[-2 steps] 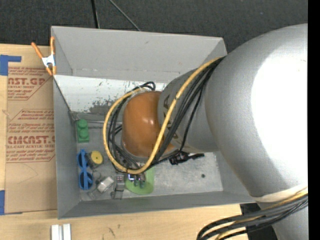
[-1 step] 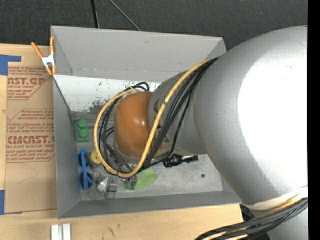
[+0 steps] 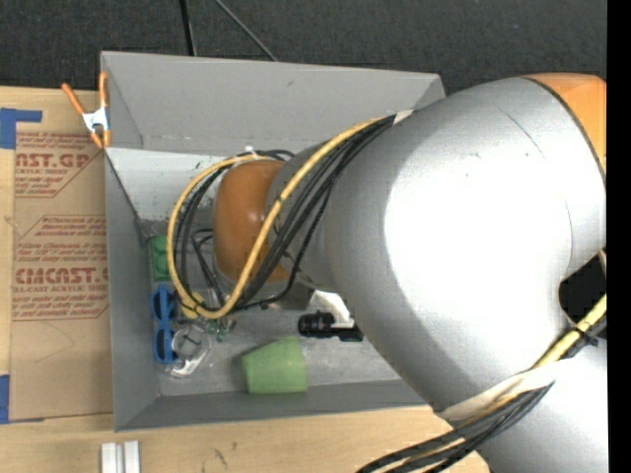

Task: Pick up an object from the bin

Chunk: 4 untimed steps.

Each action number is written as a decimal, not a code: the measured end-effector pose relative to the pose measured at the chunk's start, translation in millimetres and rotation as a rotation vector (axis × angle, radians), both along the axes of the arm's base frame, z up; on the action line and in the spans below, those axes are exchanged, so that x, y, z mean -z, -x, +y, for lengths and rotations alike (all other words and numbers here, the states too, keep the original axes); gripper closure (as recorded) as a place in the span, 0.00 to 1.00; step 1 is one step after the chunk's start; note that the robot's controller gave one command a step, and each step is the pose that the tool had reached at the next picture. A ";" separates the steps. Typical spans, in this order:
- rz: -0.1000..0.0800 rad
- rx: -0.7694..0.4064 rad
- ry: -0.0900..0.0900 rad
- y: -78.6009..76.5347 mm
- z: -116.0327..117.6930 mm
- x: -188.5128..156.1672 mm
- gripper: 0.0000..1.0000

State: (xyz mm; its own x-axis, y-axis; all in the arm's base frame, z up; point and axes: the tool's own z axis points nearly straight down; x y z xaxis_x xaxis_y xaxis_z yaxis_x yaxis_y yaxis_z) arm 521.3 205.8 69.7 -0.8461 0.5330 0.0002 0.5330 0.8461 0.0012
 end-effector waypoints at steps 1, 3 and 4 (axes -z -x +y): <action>-0.001 -0.002 0.001 -0.4 0.3 -0.3 0.00; 0.000 -0.002 0.001 -1.4 0.9 -13.4 1.00; -0.005 -0.004 -0.001 -2.7 1.8 -81.5 1.00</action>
Offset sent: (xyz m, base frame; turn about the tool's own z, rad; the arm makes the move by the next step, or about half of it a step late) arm 0.0000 0.0000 0.0000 0.0000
